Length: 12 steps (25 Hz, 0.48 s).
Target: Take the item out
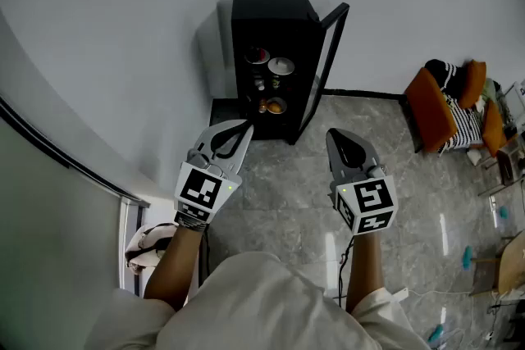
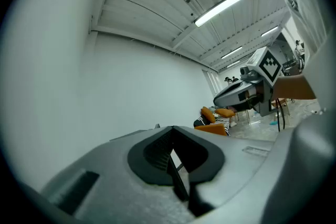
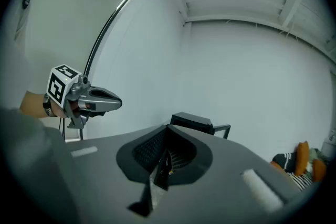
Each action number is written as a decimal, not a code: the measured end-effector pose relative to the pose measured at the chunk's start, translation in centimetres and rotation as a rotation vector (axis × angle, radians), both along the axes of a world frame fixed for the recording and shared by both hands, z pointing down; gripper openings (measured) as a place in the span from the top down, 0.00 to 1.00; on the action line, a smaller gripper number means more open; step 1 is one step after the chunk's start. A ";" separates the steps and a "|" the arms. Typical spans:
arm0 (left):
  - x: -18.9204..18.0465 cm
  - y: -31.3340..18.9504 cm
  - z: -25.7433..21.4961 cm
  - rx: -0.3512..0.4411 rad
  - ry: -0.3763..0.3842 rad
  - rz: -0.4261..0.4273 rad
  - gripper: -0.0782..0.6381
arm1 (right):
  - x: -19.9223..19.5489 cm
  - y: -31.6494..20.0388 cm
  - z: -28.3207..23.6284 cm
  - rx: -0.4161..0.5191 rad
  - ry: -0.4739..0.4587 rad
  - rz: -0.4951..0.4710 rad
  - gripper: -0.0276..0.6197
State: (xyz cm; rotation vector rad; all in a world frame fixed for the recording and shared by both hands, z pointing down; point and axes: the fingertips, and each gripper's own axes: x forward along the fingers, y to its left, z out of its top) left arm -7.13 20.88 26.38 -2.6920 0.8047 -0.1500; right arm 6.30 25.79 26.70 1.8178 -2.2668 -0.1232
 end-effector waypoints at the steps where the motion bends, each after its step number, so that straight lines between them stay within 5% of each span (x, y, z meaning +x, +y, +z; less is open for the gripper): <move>1: 0.0 0.0 0.0 0.001 -0.001 -0.001 0.89 | 0.0 0.0 0.1 -0.001 0.001 0.000 0.95; 12: 0.4 0.6 0.6 -0.013 -0.012 -0.010 0.89 | 0.9 0.3 -0.2 0.051 -0.069 -0.002 0.95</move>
